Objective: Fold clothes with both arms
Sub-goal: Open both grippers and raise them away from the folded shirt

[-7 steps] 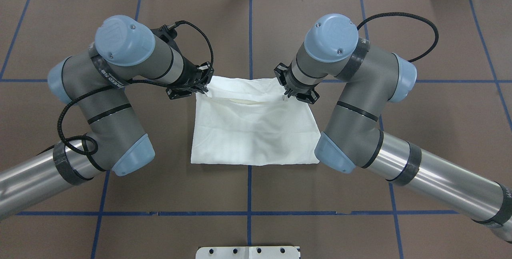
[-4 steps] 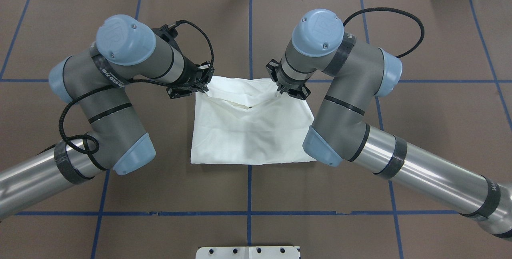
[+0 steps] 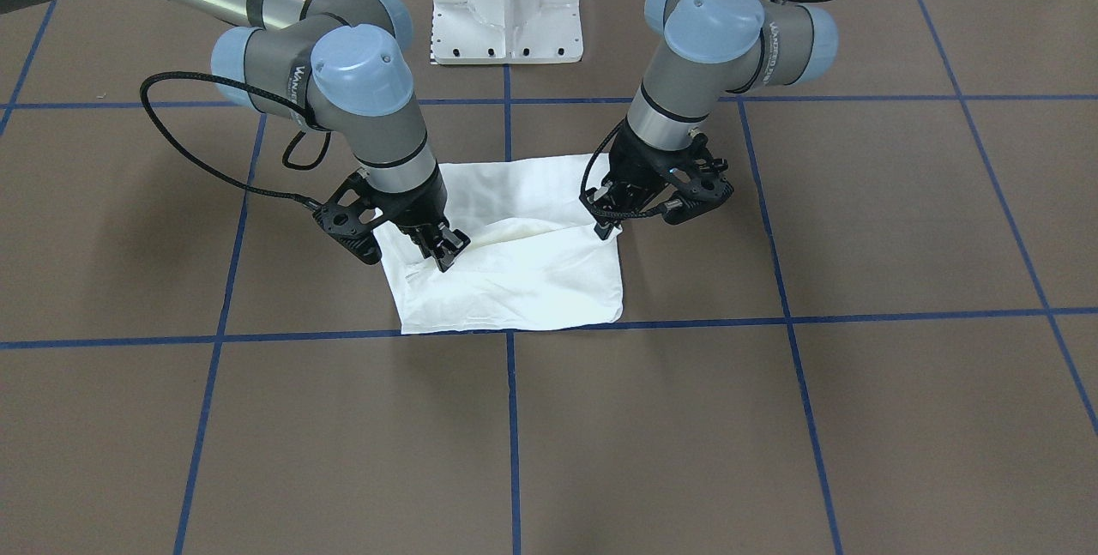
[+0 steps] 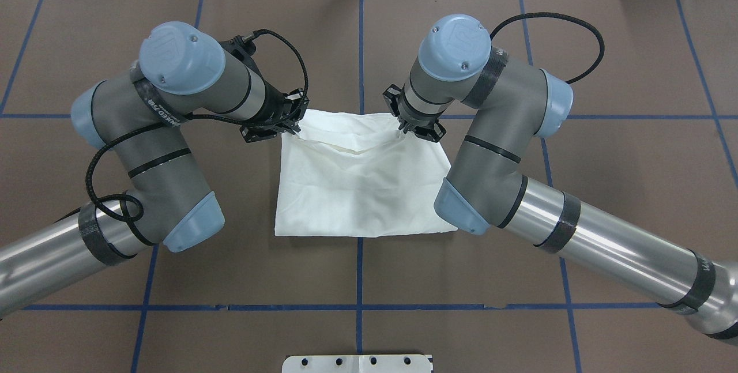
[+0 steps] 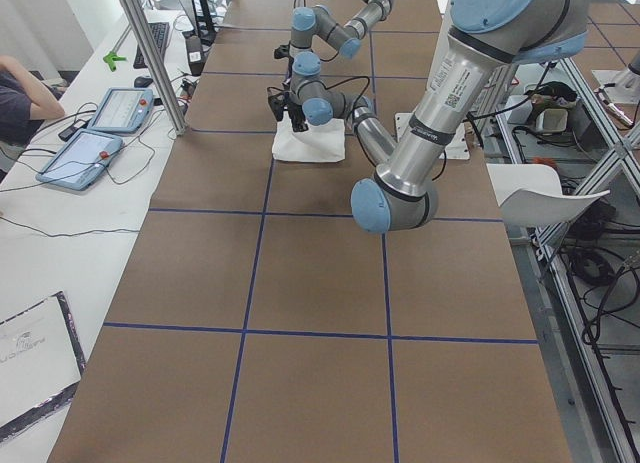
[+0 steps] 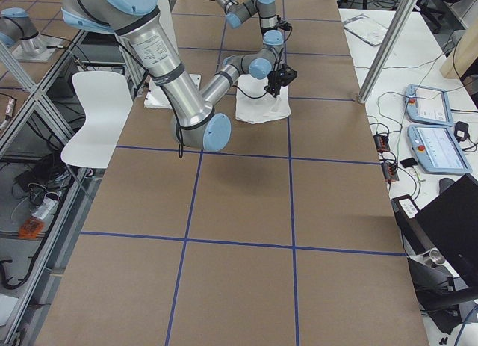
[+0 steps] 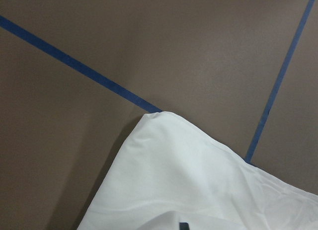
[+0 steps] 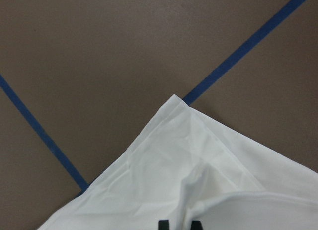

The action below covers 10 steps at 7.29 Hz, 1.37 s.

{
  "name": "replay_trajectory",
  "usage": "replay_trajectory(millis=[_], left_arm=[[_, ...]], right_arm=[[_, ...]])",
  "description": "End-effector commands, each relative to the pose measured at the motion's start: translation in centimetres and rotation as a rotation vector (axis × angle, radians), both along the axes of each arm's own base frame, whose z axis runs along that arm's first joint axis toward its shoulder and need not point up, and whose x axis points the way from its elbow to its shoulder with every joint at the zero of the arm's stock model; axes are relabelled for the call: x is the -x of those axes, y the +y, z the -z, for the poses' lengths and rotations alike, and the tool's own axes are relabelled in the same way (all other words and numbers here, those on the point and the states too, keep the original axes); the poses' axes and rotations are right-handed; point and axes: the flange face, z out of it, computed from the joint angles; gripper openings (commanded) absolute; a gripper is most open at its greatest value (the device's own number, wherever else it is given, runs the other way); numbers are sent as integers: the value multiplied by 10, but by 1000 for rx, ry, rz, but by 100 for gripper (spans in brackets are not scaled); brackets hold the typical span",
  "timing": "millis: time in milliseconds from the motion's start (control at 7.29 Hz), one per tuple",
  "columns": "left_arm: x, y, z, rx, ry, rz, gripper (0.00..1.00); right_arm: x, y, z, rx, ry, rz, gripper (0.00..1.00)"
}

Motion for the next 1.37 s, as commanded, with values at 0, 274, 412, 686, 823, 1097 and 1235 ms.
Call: replay_trajectory(millis=[0,274,412,686,823,1097,1235], left_arm=[[13,-20,-5,10,-12,36,100],[33,-40,-11,15,-31,68,100],[45,-49,-13,11,-34,84,100],[85,-64,-43,-105,-90,-9,100],[123,-77,-56,-202,-128,-44,100],[212,-106,-109,-354,-246,-113,100],[266,-115,-148,-423,-327,-156,100]], right_arm=[[-7,-7,-6,6,-1,-10,100],[-7,-2,2,-4,-32,-11,100],[-7,0,4,-14,-38,-2,100],[-44,-27,5,-141,-6,42,100],[-85,-55,-17,-232,51,78,100],[-194,-102,-97,-360,145,234,100],[-251,-112,-148,-436,201,341,100]])
